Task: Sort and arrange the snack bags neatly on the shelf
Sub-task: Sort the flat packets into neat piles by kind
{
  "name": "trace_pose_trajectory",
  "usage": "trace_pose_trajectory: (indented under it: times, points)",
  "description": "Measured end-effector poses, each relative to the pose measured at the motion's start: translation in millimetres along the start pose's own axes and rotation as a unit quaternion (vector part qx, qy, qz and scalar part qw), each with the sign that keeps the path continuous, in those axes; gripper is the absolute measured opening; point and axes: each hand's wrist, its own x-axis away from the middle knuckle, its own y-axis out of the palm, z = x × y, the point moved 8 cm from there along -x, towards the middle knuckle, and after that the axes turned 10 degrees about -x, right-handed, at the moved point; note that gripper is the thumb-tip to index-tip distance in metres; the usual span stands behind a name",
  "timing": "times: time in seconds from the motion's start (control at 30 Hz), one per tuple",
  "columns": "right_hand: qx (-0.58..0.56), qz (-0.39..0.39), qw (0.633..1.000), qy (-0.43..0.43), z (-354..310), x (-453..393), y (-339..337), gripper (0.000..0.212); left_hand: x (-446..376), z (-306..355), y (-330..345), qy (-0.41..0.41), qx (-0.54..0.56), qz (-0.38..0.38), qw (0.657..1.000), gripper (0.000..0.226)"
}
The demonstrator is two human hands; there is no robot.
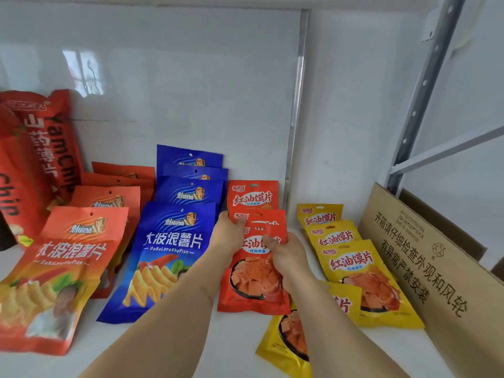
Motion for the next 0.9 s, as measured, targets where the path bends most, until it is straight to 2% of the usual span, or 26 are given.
trace_pose_trajectory:
  times: [0.07,0.13,0.23,0.3,0.37,0.5,0.63,0.7,0.8,0.9]
  points:
    - [0.041,0.005,0.999,-0.017,0,-2,4,0.012,-1,-3,-1,0.007,-0.046,0.014,0.999,0.035]
    - [0.134,0.004,0.990,-0.032,1,-3,10,0.031,-3,-9,-2,0.000,-0.097,0.023,0.995,0.037]
    - [0.282,0.024,0.958,-0.047,6,-1,12,0.044,-3,-13,-1,-0.010,-0.153,0.036,0.988,0.038]
    - [0.325,0.035,0.944,-0.045,5,-1,11,0.047,-4,-15,2,-0.007,-0.194,0.025,0.981,0.038]
    - [0.340,0.038,0.939,-0.038,4,0,12,0.048,-7,-15,4,0.015,-0.250,0.030,0.968,0.042]
    - [0.348,0.048,0.935,-0.044,1,1,13,0.048,-9,-7,4,0.038,-0.267,0.042,0.962,0.050]
    - [0.307,0.045,0.950,-0.030,-5,-8,7,0.056,-11,6,5,0.082,-0.354,0.059,0.930,0.057]
    - [0.310,0.036,0.950,-0.034,-12,-11,3,0.057,-7,14,4,0.094,-0.357,0.067,0.927,0.060]
    - [0.353,0.024,0.934,-0.058,-27,-8,-4,0.054,3,32,0,0.143,-0.369,0.095,0.913,0.054]
    - [0.425,0.009,0.900,-0.091,-45,-3,-17,0.048,18,49,4,0.198,-0.372,0.113,0.900,0.050]
